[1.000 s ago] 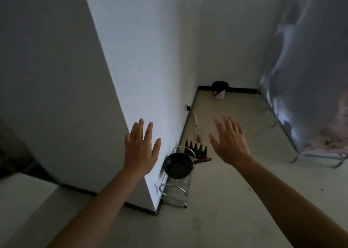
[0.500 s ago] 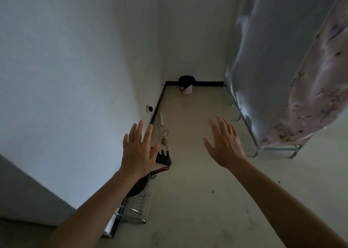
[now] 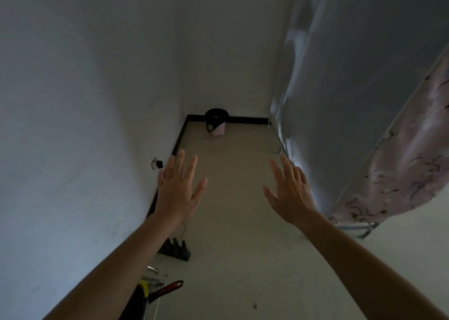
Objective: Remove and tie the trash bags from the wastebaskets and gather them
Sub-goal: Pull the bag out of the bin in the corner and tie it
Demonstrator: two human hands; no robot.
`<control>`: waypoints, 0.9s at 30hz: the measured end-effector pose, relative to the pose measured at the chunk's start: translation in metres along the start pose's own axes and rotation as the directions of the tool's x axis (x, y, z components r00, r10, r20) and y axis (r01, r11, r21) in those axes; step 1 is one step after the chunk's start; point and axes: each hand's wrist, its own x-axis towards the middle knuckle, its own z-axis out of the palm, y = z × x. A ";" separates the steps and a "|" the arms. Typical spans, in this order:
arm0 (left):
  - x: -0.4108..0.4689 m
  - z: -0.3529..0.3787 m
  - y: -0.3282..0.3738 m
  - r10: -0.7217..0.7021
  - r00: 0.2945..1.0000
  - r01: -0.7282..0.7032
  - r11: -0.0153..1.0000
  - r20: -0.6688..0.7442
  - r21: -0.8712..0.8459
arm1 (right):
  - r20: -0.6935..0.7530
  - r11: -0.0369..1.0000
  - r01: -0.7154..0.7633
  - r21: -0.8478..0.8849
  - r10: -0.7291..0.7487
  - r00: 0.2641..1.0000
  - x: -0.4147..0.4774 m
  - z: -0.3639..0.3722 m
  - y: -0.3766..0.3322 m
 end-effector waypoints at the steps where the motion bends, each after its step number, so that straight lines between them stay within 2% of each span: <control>1: 0.032 0.004 0.006 0.024 1.000 -0.024 1.000 0.000 0.010 | -0.014 1.000 0.009 -0.014 -0.009 1.000 0.024 0.000 0.014; 6: 0.165 0.029 0.037 0.100 0.995 -0.100 0.994 -0.006 0.035 | -0.071 0.999 -0.037 -0.024 0.035 0.997 0.113 0.016 0.082; 11: 0.298 0.094 0.056 0.147 0.988 -0.151 0.983 0.050 0.106 | -0.055 0.995 -0.100 -0.015 0.099 0.994 0.212 0.081 0.156; 17: 0.448 0.177 0.065 0.014 0.990 -0.034 0.990 0.141 0.139 | -0.001 0.995 -0.087 0.045 0.087 0.996 0.370 0.144 0.234; 24: 0.586 0.210 0.057 -0.034 0.999 0.030 0.992 0.034 0.123 | 0.006 0.991 -0.008 0.133 0.007 1.000 0.551 0.186 0.269; 27: 0.639 0.235 0.038 -0.075 0.997 0.071 0.992 0.035 0.102 | 0.049 0.988 0.044 0.146 -0.052 0.997 0.618 0.219 0.279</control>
